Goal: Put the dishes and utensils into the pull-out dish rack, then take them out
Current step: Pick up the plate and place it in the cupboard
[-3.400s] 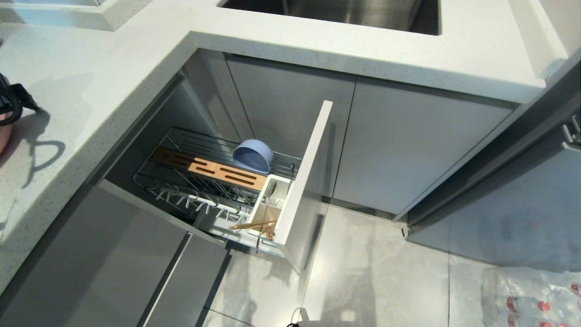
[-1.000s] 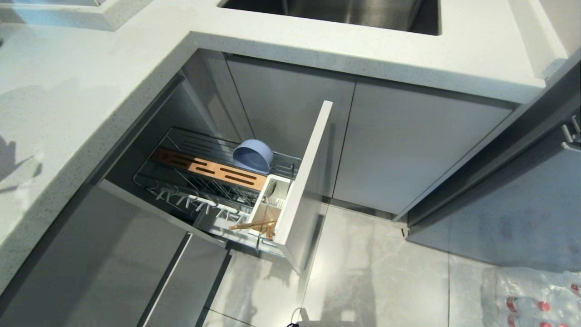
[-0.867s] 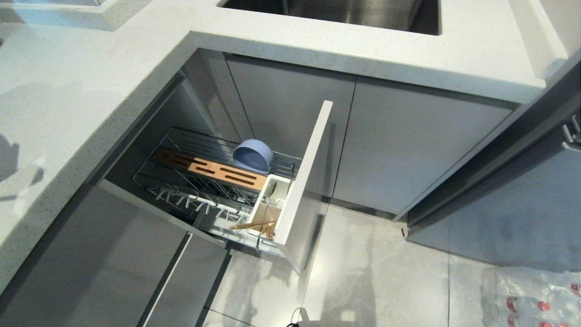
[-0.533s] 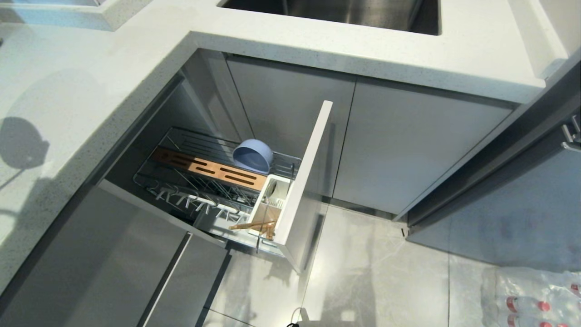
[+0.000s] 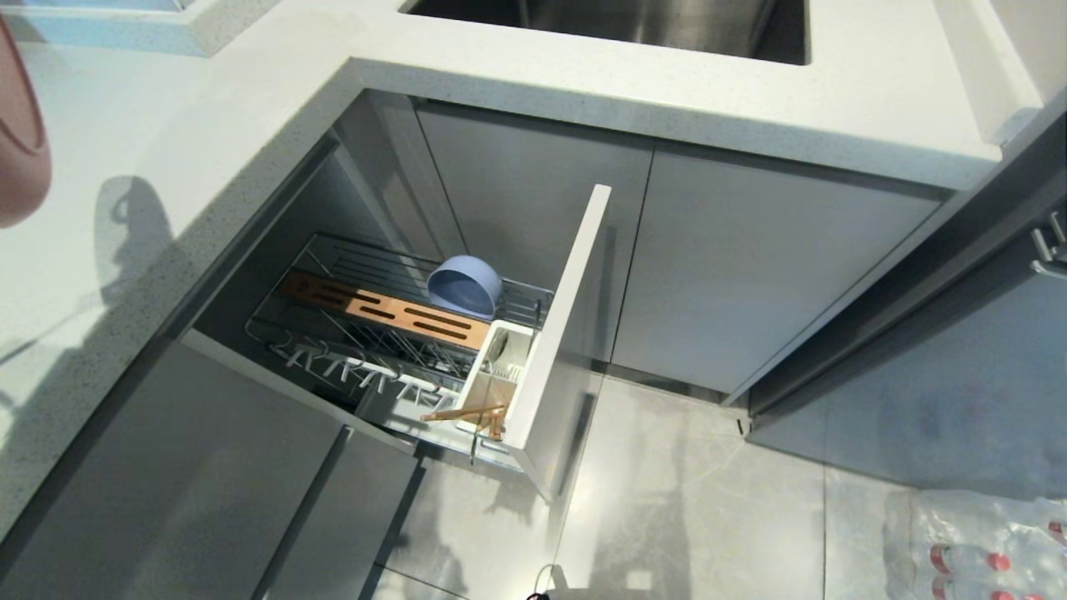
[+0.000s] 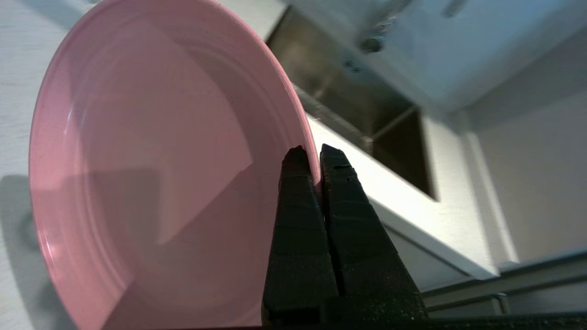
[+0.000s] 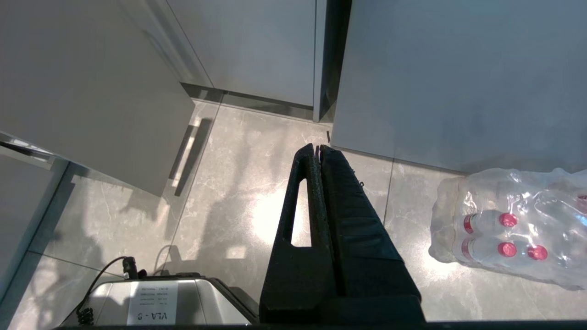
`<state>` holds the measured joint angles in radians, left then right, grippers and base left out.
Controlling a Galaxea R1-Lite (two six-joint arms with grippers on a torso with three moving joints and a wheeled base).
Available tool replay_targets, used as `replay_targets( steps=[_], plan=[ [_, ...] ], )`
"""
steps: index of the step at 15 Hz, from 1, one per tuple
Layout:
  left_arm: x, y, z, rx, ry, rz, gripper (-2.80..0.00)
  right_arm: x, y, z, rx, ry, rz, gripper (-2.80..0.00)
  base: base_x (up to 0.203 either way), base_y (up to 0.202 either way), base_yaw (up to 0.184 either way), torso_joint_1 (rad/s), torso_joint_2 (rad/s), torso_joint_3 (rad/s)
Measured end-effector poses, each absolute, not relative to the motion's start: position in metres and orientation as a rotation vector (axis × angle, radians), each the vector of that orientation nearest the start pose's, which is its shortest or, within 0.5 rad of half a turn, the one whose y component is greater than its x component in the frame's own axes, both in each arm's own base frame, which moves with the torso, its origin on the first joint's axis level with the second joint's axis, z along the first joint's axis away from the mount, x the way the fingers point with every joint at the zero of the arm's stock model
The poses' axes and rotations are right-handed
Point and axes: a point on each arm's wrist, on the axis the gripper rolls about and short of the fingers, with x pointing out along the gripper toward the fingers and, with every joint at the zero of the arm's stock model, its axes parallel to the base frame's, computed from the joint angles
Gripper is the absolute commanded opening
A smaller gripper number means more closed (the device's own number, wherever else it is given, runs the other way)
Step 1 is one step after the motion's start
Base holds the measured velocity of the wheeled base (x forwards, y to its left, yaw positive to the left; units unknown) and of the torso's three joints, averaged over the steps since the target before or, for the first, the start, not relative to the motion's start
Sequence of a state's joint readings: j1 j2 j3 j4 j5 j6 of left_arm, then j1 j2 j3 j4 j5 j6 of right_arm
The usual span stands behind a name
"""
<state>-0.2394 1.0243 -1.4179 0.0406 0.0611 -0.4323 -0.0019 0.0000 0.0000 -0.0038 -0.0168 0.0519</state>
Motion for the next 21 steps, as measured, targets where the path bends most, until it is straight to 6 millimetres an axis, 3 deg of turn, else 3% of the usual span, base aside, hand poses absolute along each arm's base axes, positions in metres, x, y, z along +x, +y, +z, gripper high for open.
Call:
replay_targets(
  steps=[3, 8, 11, 16, 21],
  plan=[
    [0.072, -0.024, 0.423, -0.534, -0.387, -0.368, -2.80, -0.023, 0.000, 0.076, 0.052, -0.004, -0.019, -2.80, 0.000, 0.000, 0.000, 0.000, 0.00, 0.000],
    [0.074, -0.041, 0.418, -0.680, -0.326, -0.495, -2.80, -0.023, 0.000, 0.076, 0.052, -0.005, -0.019, -2.80, 0.000, 0.000, 0.000, 0.000, 0.00, 0.000],
    [0.093, -0.066, 0.416, -0.738, -0.281, -0.440, -2.80, -0.023, 0.000, 0.076, 0.052, -0.004, -0.019, -2.80, 0.000, 0.000, 0.000, 0.000, 0.00, 0.000],
    [0.132, -0.131, 0.410, -0.840, -0.267, -0.266, -2.80, -0.023, 0.000, 0.076, 0.052, -0.005, -0.019, -2.80, 0.000, 0.000, 0.000, 0.000, 0.00, 0.000],
    [0.175, -0.161, 0.363, -0.839, -0.213, -0.144, -2.80, -0.023, 0.000, 0.076, 0.052, -0.005, -0.019, -2.80, 0.000, 0.000, 0.000, 0.000, 0.00, 0.000]
  ],
)
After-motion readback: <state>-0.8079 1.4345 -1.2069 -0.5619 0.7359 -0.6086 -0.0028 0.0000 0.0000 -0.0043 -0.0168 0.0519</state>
